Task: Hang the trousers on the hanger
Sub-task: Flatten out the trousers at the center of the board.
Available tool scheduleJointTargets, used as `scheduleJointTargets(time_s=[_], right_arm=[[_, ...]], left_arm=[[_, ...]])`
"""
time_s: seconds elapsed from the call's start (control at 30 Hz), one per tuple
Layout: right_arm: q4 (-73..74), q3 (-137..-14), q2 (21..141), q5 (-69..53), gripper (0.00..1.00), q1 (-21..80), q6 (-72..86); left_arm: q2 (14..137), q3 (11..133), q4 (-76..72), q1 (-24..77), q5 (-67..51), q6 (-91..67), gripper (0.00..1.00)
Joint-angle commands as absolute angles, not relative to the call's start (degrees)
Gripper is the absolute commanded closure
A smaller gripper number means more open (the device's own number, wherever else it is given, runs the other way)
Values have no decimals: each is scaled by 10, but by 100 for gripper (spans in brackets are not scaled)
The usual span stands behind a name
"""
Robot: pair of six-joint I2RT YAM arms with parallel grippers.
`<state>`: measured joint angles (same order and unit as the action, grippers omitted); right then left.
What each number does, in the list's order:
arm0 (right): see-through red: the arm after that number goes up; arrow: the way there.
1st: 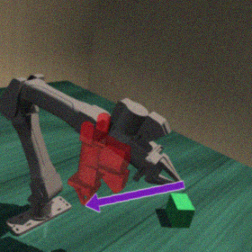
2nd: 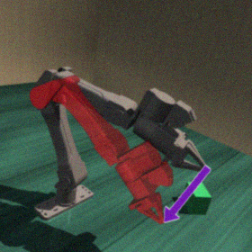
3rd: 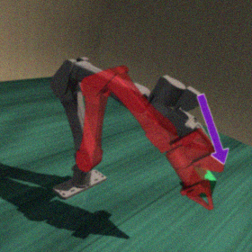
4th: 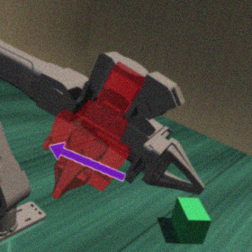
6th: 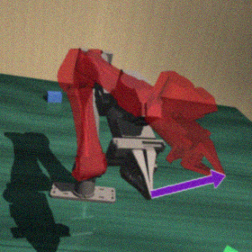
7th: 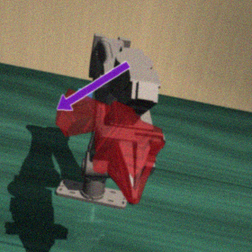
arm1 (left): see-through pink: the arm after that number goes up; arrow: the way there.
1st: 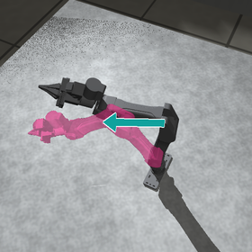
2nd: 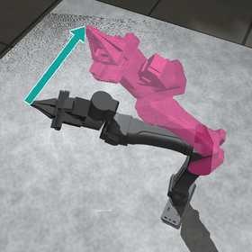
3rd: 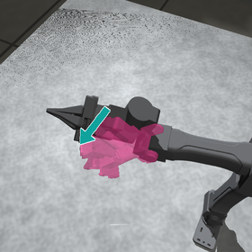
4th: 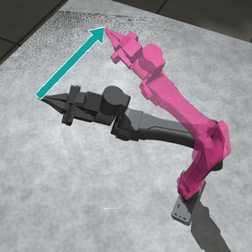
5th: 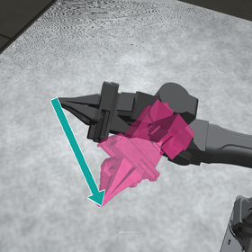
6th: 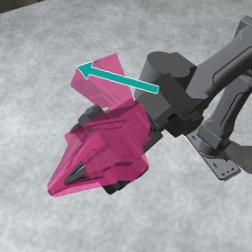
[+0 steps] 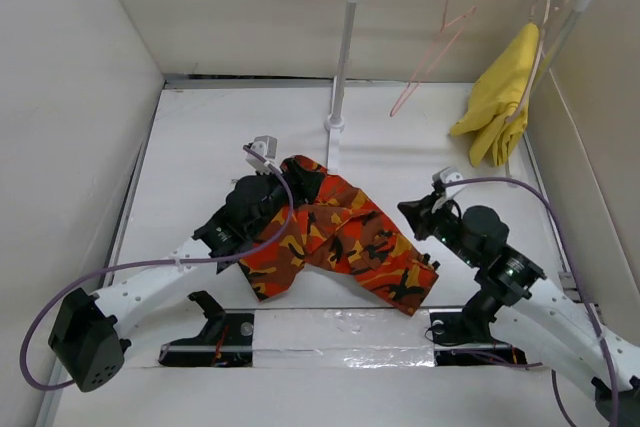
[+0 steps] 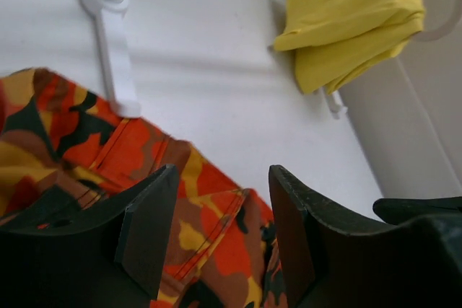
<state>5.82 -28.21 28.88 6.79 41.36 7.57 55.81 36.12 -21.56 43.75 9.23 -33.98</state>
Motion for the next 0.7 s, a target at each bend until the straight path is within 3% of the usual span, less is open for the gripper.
scheduleJointTargets(time_s=[0.0,0.07,0.1,0.17,0.2,0.23,0.27,0.33,0.43,0.67], right_arm=[[25,-273,327,17,100,419,81],[-10,-261,337,10,99,419,83],[-21,-257,347,8,92,419,86],[-23,-255,366,15,51,419,90],[-20,-256,373,15,51,419,90],[-19,-253,379,24,30,419,90],[-27,-249,387,30,22,419,91],[-45,-236,415,53,12,419,101],[-48,-236,463,68,9,419,112],[-125,-259,582,4,9,419,95]], left_arm=[[535,347,-160,434,125,-354,49],[526,345,-127,434,163,-363,50],[523,342,-103,434,177,-368,50],[516,325,-75,434,236,-387,50],[517,325,-62,434,236,-395,45],[520,324,-49,434,262,-403,38],[524,324,-37,434,271,-412,28],[532,317,-18,434,290,-431,21],[551,300,-25,406,282,-443,11],[577,244,-118,300,177,-434,9]])
